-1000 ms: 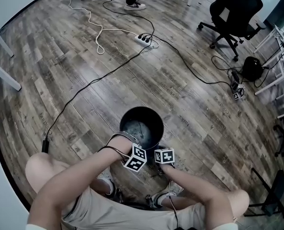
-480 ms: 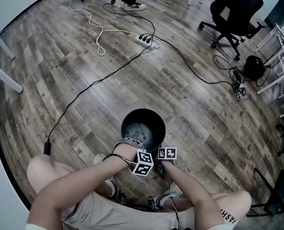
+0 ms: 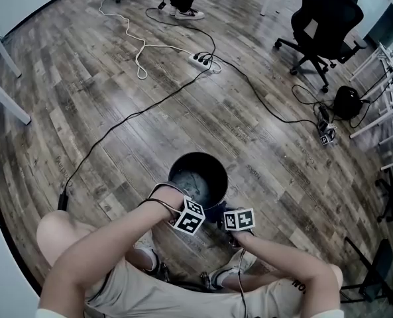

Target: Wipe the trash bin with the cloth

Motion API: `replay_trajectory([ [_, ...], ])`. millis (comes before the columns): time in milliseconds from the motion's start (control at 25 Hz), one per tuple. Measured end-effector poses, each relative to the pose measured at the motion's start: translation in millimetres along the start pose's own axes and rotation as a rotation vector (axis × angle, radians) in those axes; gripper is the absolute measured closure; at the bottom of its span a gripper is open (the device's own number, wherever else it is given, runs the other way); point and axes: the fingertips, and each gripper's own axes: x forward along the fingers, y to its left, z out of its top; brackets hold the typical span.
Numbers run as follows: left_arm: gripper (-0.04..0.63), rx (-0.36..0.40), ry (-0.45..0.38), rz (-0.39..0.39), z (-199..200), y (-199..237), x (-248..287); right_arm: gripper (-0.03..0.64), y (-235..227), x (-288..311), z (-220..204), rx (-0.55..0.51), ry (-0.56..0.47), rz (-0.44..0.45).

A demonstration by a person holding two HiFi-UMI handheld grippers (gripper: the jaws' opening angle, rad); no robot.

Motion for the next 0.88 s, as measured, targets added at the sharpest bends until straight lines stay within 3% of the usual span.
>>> replay_trajectory([
  [160,0.479,0.019,0.034,0.064,-4,7,6,0.54,33,-36,7,-0.113,-0.018,0.044],
  [240,0.561,0.023,0.046,0.09,-5,11,7,0.54,54,-47,11,-0.172,-0.023,0.067],
  [360,0.572,0.039,0.066,0.084,-3,10,9,0.54,73,-49,21,-0.212,-0.042,0.088],
  [880,0.578,-0.049,-0.013,0.107,19,14,7,0.54,15,35,-3,-0.084,0.02,-0.03],
])
